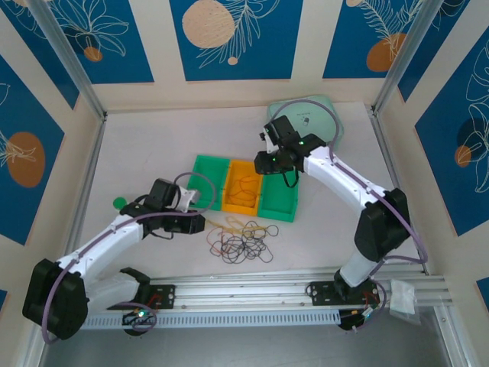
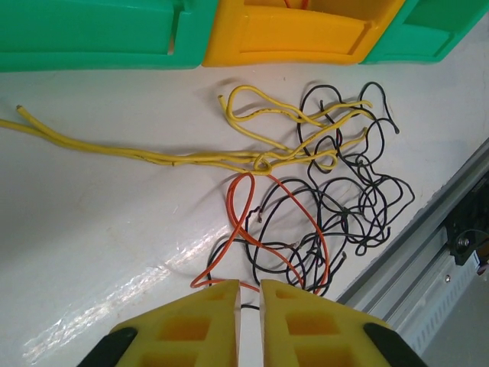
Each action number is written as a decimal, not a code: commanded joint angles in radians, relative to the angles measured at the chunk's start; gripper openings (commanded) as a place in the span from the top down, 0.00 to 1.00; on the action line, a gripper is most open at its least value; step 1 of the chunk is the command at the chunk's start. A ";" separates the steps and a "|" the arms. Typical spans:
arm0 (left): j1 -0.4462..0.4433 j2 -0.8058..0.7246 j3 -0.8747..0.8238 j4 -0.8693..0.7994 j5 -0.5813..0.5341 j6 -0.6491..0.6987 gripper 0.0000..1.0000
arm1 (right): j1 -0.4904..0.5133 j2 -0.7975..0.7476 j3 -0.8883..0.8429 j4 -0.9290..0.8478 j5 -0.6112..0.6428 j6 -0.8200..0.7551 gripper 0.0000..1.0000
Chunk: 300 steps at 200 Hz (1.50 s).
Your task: Untangle the cables
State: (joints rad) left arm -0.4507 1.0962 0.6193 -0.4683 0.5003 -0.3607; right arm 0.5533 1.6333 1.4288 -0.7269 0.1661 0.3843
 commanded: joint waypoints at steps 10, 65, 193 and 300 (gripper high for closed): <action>-0.034 0.021 -0.006 0.043 0.059 0.020 0.80 | -0.003 -0.039 -0.066 -0.010 -0.056 0.035 0.67; -0.059 0.073 -0.016 0.040 0.048 0.034 0.70 | 0.000 -0.038 -0.076 0.009 -0.102 0.051 0.66; -0.073 0.231 0.036 0.081 0.015 0.085 0.57 | 0.002 -0.061 -0.097 0.017 -0.130 0.042 0.66; -0.074 0.259 0.126 -0.006 0.033 0.092 1.00 | 0.033 -0.095 -0.138 0.032 -0.243 0.015 0.69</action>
State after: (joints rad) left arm -0.5159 1.3952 0.6842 -0.4026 0.5198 -0.2825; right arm 0.5568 1.5871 1.3186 -0.6998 0.0250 0.4198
